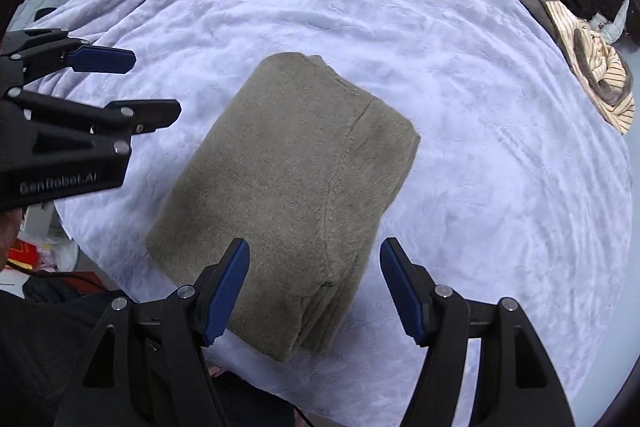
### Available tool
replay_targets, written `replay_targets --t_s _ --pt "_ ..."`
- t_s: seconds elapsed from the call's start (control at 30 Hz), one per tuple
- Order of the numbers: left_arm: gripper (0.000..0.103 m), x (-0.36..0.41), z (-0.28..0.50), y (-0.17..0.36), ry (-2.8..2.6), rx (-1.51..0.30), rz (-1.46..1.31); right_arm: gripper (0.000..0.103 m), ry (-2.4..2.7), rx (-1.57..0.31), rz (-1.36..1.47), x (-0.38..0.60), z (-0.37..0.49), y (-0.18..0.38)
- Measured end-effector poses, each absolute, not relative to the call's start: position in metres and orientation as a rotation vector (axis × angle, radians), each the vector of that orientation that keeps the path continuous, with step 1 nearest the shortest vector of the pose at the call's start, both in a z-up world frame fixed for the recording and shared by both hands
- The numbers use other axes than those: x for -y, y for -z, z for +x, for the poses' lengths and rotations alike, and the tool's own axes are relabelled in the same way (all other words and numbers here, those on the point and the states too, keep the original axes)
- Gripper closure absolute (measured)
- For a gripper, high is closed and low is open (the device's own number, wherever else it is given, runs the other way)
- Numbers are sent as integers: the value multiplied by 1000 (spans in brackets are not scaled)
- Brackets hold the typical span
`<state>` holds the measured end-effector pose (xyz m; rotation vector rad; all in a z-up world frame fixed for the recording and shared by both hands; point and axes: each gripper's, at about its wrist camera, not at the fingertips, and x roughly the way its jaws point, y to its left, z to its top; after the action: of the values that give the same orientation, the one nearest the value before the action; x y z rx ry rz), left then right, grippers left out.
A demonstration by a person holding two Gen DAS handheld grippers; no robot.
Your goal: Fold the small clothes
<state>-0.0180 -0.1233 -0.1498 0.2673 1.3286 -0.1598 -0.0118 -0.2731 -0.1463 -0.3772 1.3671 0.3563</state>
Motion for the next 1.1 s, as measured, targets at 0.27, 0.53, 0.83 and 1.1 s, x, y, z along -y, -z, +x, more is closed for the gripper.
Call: replay_targets --t_s 0.27,0.53,0.83,1.1 --pt "36 126 -19 135 191 -1328 253 32 -299 -1389 -401 272 -10 141" --pt "2 121 -18 121 151 -1299 230 32 -293 -1352 -442 269 -9 126" --pt "2 113 -18 117 101 -1305 220 32 -307 -1344 -432 269 -6 121" --pt "2 109 -19 121 114 -1358 182 32 -320 -1338 -435 266 -5 118"
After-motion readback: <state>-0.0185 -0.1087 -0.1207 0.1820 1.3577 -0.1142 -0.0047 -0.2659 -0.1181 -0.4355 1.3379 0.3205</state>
